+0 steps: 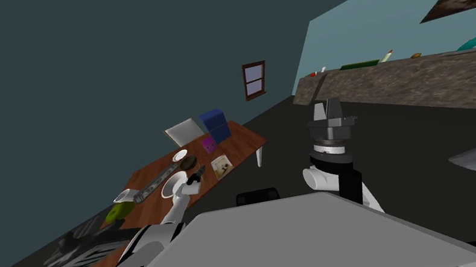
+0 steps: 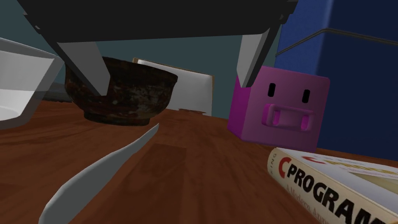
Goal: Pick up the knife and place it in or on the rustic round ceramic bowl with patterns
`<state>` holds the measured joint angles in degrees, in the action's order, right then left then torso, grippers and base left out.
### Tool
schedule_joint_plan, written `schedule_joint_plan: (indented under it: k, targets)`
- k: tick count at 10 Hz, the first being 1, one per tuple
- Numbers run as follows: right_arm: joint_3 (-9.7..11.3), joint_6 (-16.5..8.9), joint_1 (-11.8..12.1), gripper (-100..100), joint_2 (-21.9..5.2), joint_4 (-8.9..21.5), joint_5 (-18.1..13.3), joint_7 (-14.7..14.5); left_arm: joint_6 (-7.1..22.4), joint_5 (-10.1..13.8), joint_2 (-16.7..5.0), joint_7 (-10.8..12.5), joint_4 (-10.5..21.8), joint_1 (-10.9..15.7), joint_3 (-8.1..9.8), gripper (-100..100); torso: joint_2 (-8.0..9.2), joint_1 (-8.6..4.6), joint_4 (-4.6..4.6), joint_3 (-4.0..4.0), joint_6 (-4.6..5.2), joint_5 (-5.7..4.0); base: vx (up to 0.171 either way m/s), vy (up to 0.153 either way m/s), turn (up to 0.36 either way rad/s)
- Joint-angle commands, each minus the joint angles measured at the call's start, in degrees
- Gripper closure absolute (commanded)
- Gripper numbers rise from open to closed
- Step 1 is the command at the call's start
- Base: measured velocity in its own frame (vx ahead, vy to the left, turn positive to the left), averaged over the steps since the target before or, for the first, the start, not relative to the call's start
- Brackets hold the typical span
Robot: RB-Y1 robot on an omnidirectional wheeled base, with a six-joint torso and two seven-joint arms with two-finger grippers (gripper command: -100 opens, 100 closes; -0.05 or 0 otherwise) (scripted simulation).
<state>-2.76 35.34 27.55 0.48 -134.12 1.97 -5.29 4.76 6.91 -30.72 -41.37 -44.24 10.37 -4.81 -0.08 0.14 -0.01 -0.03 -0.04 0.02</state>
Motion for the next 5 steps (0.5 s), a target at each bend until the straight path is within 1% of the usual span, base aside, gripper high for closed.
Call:
schedule_joint_plan:
  k: [1, 2, 3, 4, 5]
  targets:
    - [0.00, 0.00, 0.00, 0, 0.00, 0.00, 0.00, 0.00, 0.45, 0.24, -0.53, -0.20, 1.59, 0.51, -0.33, -100, 0.00, 0.00, 0.00, 0.00, 0.00, 0.00, 0.004, 0.027, -0.083]
    - [0.00, 0.00, 0.01, 0, 0.00, 0.00, 0.00, 0.00, 1.16, 0.41, -1.20, -0.64, 3.57, 1.14, -0.60, -100, 0.01, -0.01, 0.00, 0.00, -0.03, 0.00, 0.005, 0.024, -0.148]
    - [0.00, 0.00, 0.00, 0, 0.00, 0.00, 0.00, 0.00, 1.16, 0.41, -1.20, -0.64, 3.87, 1.14, -0.60, -100, 0.00, -0.02, 0.00, 0.00, 0.00, 0.00, 0.004, 0.025, -0.103]
    - [0.00, 0.00, 0.01, 0, 0.00, 0.00, 0.00, 0.00, 1.82, 0.58, -1.81, -1.02, 5.97, 1.68, -0.87, -100, 0.01, -0.02, 0.00, 0.00, -0.03, 0.00, 0.002, 0.028, -0.156]
    - [0.00, 0.00, 0.00, 0, 0.00, 0.00, 0.00, 0.00, 1.82, 0.58, -1.81, -1.02, 5.97, 1.68, -0.87, -100, 0.02, -0.01, 0.00, 0.01, -0.01, 0.00, 0.004, 0.024, -0.074]
